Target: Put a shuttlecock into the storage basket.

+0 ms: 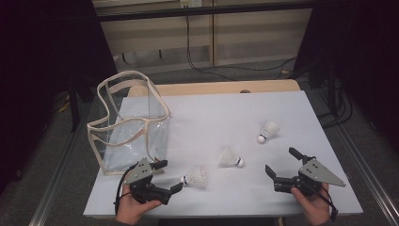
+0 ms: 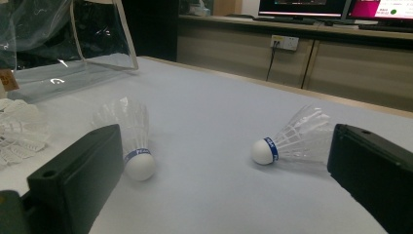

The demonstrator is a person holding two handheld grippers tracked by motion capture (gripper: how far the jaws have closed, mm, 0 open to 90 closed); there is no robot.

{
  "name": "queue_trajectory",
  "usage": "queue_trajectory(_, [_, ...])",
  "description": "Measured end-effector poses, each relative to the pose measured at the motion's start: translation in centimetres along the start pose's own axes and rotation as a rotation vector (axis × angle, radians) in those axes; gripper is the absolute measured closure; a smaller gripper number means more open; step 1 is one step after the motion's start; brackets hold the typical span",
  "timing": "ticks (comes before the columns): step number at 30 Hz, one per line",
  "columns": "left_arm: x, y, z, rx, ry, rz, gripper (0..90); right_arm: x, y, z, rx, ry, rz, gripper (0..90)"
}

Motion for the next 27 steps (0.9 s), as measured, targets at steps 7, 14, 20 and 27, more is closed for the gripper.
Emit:
queue_trajectory(7, [0.1, 0.6, -0.4, -0.055, 0.004, -0.032, 7.1, 0.0, 0.0, 0.0, 0.001, -0.002, -0.001, 0.0])
queue_trajectory(14, [-0.1, 0.9, -0.7, -0.096, -0.024, -0.061, 11.7, 0.0, 0.0, 0.1, 0.002, -0.002, -0.001, 0.0])
queue_trajectory(20, [-0.3, 1.0, -0.9, -0.132, -0.038, -0.064, 15.4, 0.1, 0.0, 0.1, 0.002, -0.003, -0.002, 0.1])
queue_trajectory(27, [-0.1, 1.5, -1.0, -0.163, -0.054, -0.088, 22.2, 0.1, 0.0, 0.1, 0.002, -0.002, -0.005, 0.1])
Point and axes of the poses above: each handheld gripper's, and its own axes: y roughly forward along the jaws, z roughly out of its top, x roughly to its right, the point moved 5 cm from there along y, roughly forward along the jaws, and after that the axes turned 9 degrees about -z, right-handed, at the moved point
